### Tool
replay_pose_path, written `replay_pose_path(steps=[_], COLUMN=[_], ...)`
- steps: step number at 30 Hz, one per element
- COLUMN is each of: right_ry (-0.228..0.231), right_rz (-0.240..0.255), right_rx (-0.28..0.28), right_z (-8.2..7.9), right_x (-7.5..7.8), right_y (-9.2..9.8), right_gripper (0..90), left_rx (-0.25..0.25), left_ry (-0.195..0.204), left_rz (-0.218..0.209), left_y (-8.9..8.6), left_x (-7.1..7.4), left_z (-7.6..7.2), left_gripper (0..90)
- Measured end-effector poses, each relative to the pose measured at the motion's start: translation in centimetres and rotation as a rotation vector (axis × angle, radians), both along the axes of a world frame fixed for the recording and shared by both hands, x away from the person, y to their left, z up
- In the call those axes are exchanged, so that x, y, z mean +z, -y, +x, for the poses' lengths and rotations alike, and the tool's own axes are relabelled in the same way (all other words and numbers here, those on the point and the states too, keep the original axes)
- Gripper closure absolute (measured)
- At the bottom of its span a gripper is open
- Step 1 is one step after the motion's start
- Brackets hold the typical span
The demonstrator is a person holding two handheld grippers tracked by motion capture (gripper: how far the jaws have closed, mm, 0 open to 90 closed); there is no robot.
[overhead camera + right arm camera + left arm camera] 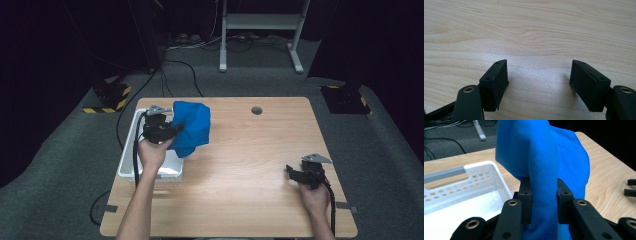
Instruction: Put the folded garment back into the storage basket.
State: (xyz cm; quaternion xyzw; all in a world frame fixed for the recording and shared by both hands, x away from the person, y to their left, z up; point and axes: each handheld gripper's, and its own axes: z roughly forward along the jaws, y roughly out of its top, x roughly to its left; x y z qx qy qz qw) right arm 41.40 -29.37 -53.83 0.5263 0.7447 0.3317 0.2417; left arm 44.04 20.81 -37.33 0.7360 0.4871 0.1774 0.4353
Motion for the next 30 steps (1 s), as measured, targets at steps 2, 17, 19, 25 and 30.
replay_pose_path(steps=[2,17,19,25,30], right_ry=[0.0,0.0,0.0,0.0,0.0], right_rz=[0.0,0.0,0.0,0.0,-0.001], right_rx=[0.0,0.0,0.0,0.0,0.0], right_z=[0.0,0.0,0.0,0.0,0.0], right_x=[0.0,0.0,0.0,0.0,0.0], right_y=[0.0,0.0,0.0,0.0,0.0], right_gripper=[30.6,30.6,30.6,30.6,30.6], left_rx=[0.005,0.051,0.055,0.067,0.077], left_ry=[-0.005,-0.031,-0.032,-0.04,-0.054], left_rz=[0.001,-0.005,-0.008,-0.017,-0.022], left_y=[-0.3,-2.4,-2.6,-3.2,-3.6], left_x=[-0.1,-1.2,-1.3,-1.9,-2.5], left_z=[0.0,0.0,0.0,0.0,0.1], left_gripper=[71.9,71.9,71.9,71.9,71.9])
